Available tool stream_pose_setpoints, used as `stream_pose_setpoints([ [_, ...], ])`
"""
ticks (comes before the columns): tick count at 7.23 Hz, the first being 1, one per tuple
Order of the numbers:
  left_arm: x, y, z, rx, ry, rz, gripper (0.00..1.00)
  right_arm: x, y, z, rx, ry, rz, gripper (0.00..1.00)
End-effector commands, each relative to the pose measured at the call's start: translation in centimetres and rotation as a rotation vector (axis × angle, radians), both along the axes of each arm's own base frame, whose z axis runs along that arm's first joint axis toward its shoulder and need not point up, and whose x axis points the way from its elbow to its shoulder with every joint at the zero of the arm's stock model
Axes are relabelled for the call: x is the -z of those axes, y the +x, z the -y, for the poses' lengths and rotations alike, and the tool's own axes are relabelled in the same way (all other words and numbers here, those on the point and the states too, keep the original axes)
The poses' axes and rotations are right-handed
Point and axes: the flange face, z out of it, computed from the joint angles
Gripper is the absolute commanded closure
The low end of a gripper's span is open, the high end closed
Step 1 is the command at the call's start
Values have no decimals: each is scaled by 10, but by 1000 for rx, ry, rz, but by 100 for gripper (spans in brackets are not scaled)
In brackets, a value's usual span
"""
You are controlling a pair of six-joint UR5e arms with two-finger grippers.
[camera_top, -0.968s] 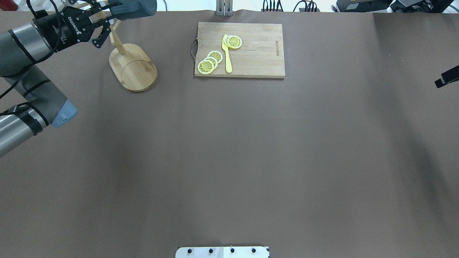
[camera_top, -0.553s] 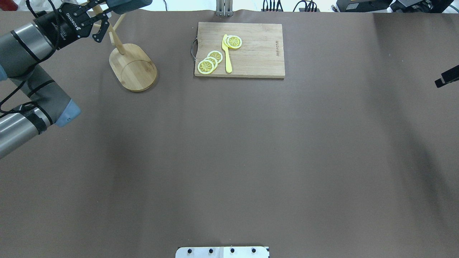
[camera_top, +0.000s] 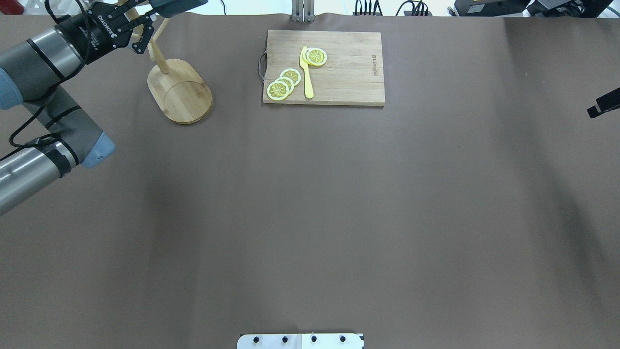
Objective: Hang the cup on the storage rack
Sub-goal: 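Lower the mug handle onto a rack peg with the left gripper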
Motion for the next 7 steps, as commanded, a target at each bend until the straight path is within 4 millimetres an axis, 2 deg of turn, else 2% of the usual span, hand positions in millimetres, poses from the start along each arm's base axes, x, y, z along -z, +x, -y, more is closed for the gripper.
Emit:
stream_pose_setpoints([
  [1,-9,-2,1,-10,-35,-23,100,3,0,1,-1,5,1,0],
  [3,-17,-6,-1,-6,-36,-21,100,5,-1,1,-3,5,3,0],
  [5,-38,-11,-10,-8,-34,-24,100,6,-1,1,-5,5,2,0],
  [7,-42,-11,-10,-8,-42,-19,100,12,1,-1,-8,11,4,0],
])
